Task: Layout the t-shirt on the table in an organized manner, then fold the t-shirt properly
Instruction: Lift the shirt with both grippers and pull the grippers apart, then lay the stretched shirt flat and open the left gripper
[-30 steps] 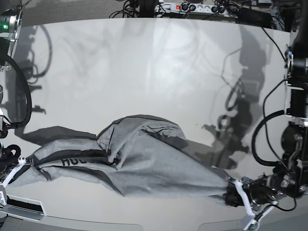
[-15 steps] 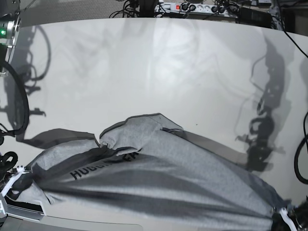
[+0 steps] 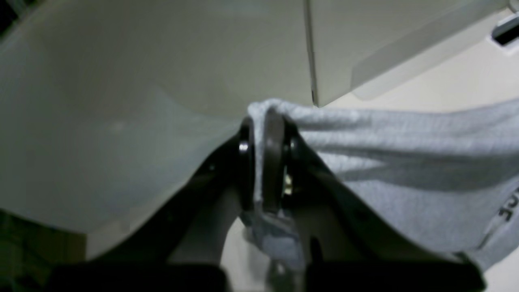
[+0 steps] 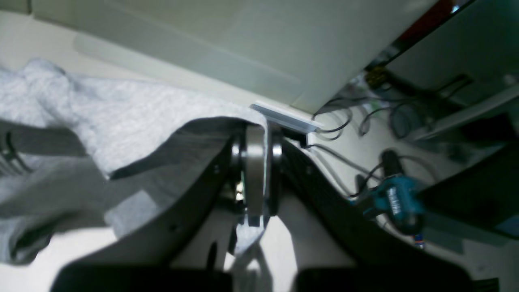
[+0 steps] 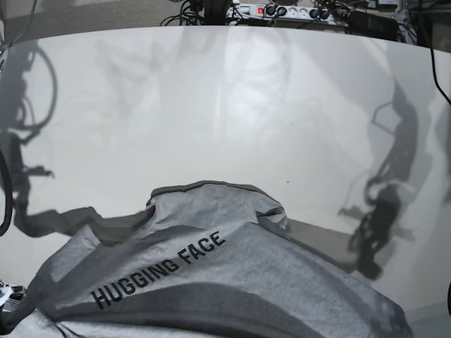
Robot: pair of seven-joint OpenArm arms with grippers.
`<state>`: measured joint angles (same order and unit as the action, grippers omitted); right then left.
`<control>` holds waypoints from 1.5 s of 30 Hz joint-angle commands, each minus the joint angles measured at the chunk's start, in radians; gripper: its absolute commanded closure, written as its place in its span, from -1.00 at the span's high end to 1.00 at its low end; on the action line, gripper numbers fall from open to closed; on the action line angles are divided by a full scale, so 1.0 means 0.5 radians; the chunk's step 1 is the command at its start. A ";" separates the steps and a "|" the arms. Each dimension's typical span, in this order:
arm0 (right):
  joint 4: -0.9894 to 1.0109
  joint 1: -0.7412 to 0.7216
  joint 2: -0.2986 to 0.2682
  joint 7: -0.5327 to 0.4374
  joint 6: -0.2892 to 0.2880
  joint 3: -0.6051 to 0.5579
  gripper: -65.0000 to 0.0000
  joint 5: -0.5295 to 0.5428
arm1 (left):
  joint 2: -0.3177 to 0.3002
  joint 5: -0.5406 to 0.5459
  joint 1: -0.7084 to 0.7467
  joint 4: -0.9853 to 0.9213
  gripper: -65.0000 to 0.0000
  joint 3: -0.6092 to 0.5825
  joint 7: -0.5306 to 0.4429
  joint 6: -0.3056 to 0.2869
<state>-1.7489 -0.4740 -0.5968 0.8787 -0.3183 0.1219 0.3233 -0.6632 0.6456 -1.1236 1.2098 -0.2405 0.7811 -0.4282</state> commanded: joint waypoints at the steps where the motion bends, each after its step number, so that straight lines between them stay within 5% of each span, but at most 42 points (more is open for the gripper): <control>1: -0.031 -0.087 -0.050 -0.060 0.017 0.018 -1.00 -0.010 | -0.014 0.005 -0.121 0.024 -1.00 -0.026 -0.066 0.011; 9: -0.031 -0.202 -0.163 -0.060 0.031 0.018 -1.00 0.095 | -0.013 -0.116 -0.371 0.024 -1.00 -0.355 -0.217 0.012; 16: -0.031 -0.245 -0.254 -0.007 0.041 0.018 -1.00 0.194 | -0.009 -0.085 -0.371 0.023 -1.00 -0.397 -0.188 0.041; 25: -0.031 0.047 -0.270 0.501 -0.594 0.018 -1.00 1.229 | -0.089 0.793 -0.182 0.023 -1.00 -0.397 0.537 -0.521; 29: -0.031 0.266 -0.269 0.881 -0.699 0.018 -1.00 1.504 | -0.185 1.093 0.153 0.022 -1.00 -0.397 0.670 -0.540; 33: -0.031 0.478 -0.271 0.999 -0.731 0.018 -1.00 1.701 | -0.246 1.211 0.512 0.022 -1.00 -0.398 0.694 -0.540; 43: -0.031 0.872 -0.278 1.035 -0.738 0.018 -1.00 1.485 | -0.405 0.851 0.941 0.022 -1.00 -0.397 0.668 -0.540; 45: -0.031 0.888 -0.310 1.035 -0.661 0.018 -1.00 1.411 | -0.452 0.770 0.939 0.022 -1.00 -0.397 0.619 -0.540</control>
<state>-1.7527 -0.0154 -0.7219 1.4029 -0.6418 0.1196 1.0237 -0.8593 1.0241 -0.6254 1.2102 -0.4526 1.0962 -0.6930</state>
